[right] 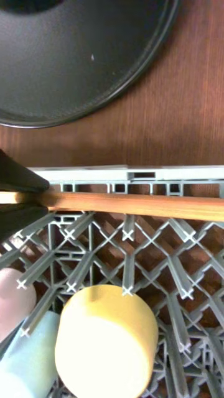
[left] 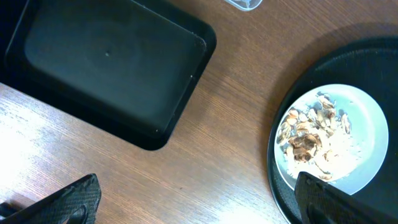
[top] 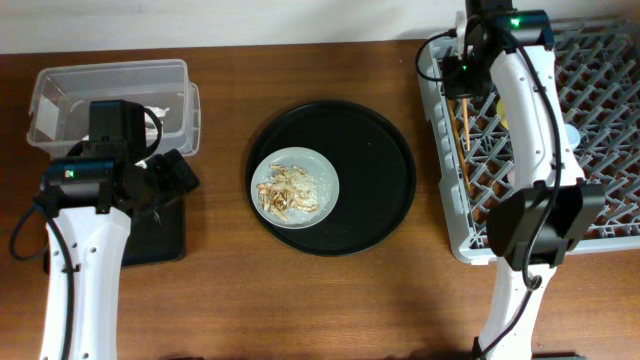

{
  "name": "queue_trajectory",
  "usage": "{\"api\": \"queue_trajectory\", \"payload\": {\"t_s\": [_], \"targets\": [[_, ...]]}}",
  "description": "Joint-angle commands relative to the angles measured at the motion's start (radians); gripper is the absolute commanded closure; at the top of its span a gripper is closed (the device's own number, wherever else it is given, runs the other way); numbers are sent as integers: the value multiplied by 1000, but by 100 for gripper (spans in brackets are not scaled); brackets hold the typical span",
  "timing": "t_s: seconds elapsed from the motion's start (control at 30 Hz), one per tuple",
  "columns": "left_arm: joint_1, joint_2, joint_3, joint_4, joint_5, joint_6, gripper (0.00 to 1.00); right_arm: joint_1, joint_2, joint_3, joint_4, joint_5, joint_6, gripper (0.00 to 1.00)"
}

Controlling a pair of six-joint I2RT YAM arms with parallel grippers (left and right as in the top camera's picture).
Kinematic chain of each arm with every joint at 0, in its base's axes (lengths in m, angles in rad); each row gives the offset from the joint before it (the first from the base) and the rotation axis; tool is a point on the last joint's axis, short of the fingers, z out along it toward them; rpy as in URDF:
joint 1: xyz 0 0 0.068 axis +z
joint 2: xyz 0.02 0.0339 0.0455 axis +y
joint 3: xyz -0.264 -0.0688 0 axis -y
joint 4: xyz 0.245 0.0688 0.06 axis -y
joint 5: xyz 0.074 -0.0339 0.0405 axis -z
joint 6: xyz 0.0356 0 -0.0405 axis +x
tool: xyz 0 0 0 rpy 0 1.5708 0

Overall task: Sort waste into correct bins and load items into the dishwasher rack
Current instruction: 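Carry the second chopstick into the rack and release it, then withdraw the right gripper to the right edge of the rack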

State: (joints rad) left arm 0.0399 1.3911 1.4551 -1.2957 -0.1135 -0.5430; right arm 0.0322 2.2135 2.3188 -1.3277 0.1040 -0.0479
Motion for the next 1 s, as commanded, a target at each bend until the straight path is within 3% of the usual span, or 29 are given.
{"api": "queue_trajectory", "payload": {"t_s": [0.0, 0.33, 0.6, 0.77, 0.8, 0.83, 0.87, 0.97], "targets": [[4, -13, 1, 0, -15, -10, 1, -18, 28, -60, 39, -6, -27, 91], [4, -13, 1, 0, -15, -10, 1, -19, 28, -167, 101, 5, -23, 73], [4, -13, 1, 0, -15, -10, 1, -18, -4, -163, -19, -267, 16, 75], [4, -13, 1, 0, -15, -10, 1, -22, -114, -98, -100, -290, 109, 75], [4, -13, 1, 0, -15, -10, 1, -30, -157, -79, -122, -275, 116, 70], [4, -13, 1, 0, -15, -10, 1, -37, -182, -69, -135, -265, 116, 42], [4, -13, 1, 0, -15, -10, 1, -46, -207, -63, -143, -244, 116, 2], [4, -13, 1, 0, -15, -10, 1, -104, -301, -61, -175, -123, 116, 2]]}}
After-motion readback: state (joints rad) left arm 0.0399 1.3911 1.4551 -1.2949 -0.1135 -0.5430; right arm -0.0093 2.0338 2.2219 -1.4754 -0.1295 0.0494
